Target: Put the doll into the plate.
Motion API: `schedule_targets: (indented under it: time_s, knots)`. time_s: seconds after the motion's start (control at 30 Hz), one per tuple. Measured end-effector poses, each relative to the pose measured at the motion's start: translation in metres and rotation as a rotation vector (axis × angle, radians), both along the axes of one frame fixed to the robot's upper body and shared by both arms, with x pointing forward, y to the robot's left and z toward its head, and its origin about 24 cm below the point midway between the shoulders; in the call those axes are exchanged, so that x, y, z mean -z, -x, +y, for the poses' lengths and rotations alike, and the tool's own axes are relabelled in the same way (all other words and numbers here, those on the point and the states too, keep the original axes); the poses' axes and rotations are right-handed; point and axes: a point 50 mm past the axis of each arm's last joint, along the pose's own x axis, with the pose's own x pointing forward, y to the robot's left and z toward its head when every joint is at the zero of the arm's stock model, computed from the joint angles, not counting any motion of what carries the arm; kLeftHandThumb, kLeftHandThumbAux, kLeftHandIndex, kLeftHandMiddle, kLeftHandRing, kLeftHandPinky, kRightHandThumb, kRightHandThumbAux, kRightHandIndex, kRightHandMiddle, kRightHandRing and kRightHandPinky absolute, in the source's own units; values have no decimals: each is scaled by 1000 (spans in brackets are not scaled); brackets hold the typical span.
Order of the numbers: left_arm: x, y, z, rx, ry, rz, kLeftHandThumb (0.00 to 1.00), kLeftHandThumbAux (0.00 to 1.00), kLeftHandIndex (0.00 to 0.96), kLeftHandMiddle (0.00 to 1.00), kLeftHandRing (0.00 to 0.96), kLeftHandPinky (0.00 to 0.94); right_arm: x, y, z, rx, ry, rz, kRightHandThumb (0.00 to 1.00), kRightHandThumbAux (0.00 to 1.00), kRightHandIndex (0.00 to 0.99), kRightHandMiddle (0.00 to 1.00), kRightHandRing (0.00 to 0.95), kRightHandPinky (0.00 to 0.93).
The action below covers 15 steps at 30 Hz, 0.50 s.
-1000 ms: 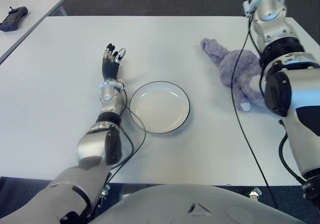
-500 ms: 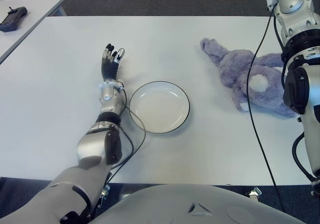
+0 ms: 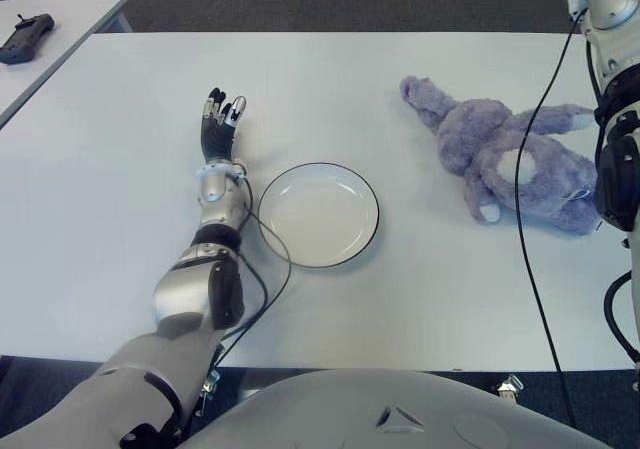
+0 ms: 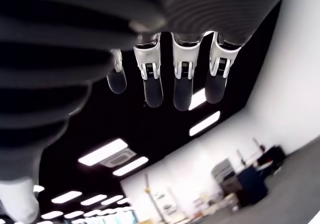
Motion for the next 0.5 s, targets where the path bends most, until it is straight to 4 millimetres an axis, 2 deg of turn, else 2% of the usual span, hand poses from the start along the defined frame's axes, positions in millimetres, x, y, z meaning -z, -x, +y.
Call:
schedule_targets:
  time_s: [0.23, 0.5]
  knots:
    - [0, 0, 0, 1, -2, -1, 0, 567, 20, 69, 42, 10, -2, 4, -12, 44, 75, 17, 31, 506, 45, 117, 107, 68]
    - [0, 0, 0, 0, -3, -4, 0, 567, 17, 67, 39, 11, 0, 8, -24, 103, 184, 79, 28, 536, 32, 89, 80, 54]
